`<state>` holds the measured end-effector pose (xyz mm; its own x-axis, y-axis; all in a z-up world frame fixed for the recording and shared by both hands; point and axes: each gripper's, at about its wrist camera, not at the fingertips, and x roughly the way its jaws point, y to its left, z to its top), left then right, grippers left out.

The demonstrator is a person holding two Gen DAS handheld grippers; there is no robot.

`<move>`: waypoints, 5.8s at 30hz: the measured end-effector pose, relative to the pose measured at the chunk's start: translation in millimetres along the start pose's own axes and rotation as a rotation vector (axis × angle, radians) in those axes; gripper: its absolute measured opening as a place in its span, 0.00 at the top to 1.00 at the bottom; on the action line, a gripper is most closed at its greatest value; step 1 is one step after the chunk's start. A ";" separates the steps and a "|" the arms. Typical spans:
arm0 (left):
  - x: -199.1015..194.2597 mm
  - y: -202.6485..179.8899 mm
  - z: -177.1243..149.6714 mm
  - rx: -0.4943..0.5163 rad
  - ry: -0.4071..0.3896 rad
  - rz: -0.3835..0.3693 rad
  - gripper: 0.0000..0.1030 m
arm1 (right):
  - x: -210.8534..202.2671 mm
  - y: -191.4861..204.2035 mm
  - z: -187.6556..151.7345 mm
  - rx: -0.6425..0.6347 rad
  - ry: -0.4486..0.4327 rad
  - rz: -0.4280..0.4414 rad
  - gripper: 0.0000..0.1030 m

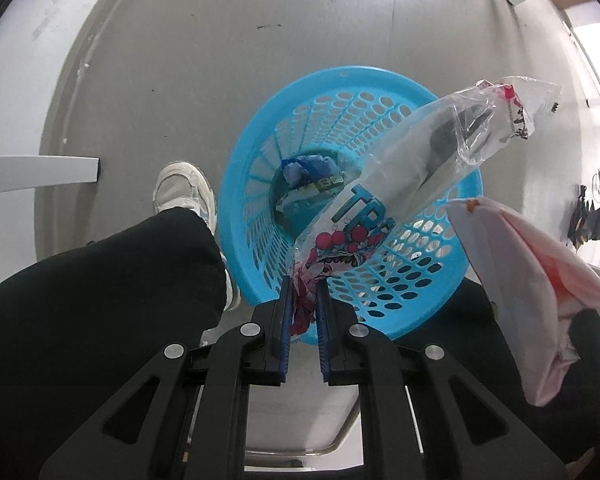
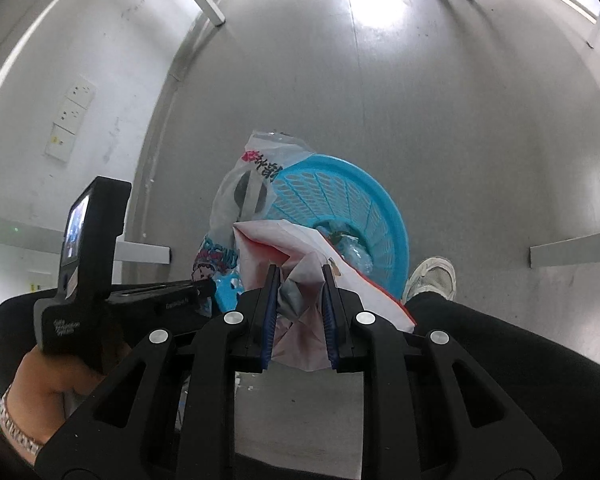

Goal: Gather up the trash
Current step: 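Open both grippers to drop the wrapper and bag into the wastebasket, then raise both open grippers back toward the tissues on the table, then grasp the white tissue with the left gripper while the right gripper grasps the white paper, then carry the tissue and paper in both grippers down over the wastebasket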

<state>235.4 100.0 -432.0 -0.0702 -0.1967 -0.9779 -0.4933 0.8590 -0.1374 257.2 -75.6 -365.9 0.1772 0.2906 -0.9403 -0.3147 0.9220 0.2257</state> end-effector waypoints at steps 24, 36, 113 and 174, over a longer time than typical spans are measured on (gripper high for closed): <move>-10.1 9.0 -5.0 -0.055 -0.040 -0.076 0.57 | 10.7 -5.3 3.7 0.047 0.017 -0.010 0.59; -55.5 3.1 -23.8 0.042 -0.183 -0.049 0.53 | -16.0 14.2 -4.3 -0.052 -0.040 -0.069 0.53; -407.4 -15.4 -222.4 0.485 -1.241 -0.171 0.06 | -360.8 70.7 -49.7 -0.268 -0.796 0.042 0.20; -418.5 -30.5 -97.5 0.371 -0.925 -0.401 0.97 | -376.7 65.3 30.9 -0.237 -0.693 0.104 0.99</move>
<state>195.3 110.1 -3.2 0.7991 -0.1959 -0.5684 -0.0291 0.9317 -0.3620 198.7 -117.0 10.9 0.6590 0.5407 -0.5228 -0.5410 0.8237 0.1700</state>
